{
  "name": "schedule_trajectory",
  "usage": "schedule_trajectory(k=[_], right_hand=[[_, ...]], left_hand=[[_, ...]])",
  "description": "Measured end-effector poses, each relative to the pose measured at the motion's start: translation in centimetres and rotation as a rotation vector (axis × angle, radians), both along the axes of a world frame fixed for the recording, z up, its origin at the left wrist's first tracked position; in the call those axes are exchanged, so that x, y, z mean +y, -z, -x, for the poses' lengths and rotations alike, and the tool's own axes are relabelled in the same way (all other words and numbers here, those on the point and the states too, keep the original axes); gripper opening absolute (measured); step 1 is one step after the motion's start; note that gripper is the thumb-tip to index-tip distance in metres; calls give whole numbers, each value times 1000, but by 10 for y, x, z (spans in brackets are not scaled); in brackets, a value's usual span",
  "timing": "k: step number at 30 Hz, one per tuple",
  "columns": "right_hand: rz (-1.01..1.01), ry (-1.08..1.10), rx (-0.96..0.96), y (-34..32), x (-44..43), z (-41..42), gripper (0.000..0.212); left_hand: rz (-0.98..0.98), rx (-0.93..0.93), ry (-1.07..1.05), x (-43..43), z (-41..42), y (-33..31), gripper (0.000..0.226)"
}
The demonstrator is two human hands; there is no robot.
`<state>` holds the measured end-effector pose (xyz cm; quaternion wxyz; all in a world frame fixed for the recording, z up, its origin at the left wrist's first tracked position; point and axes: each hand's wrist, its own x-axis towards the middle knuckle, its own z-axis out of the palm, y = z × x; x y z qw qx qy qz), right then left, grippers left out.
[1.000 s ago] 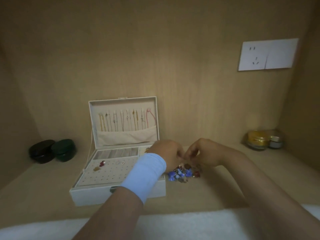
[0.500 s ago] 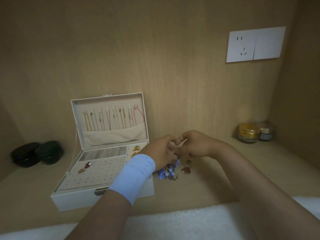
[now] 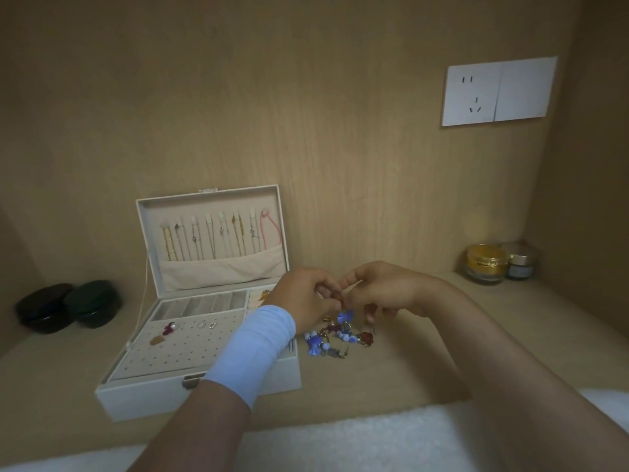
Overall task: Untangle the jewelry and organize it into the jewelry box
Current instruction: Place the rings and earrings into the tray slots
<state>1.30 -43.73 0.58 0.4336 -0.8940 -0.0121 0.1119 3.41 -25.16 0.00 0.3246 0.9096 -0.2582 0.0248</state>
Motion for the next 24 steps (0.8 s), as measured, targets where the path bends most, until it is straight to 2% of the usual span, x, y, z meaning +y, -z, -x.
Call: schedule_trajectory(k=[3, 6, 10, 16, 19, 24], right_hand=[[23, -45, 16, 5, 3, 1, 40], [-9, -30, -32, 9, 6, -2, 34], [25, -68, -33, 11, 9, -3, 34], [73, -66, -5, 4, 13, 0, 13], [-28, -18, -14, 1, 15, 2, 13], [-331, 88, -76, -2, 21, -1, 24]], left_hand=[[21, 5, 16, 4, -1, 0, 16], [51, 25, 33, 9, -4, 1, 16], [70, 26, 40, 15, -8, 4, 24], [128, 33, 86, 19, -10, 4, 27], [134, 5, 82, 21, -10, 0, 20], [167, 30, 70, 26, -12, -7, 10]])
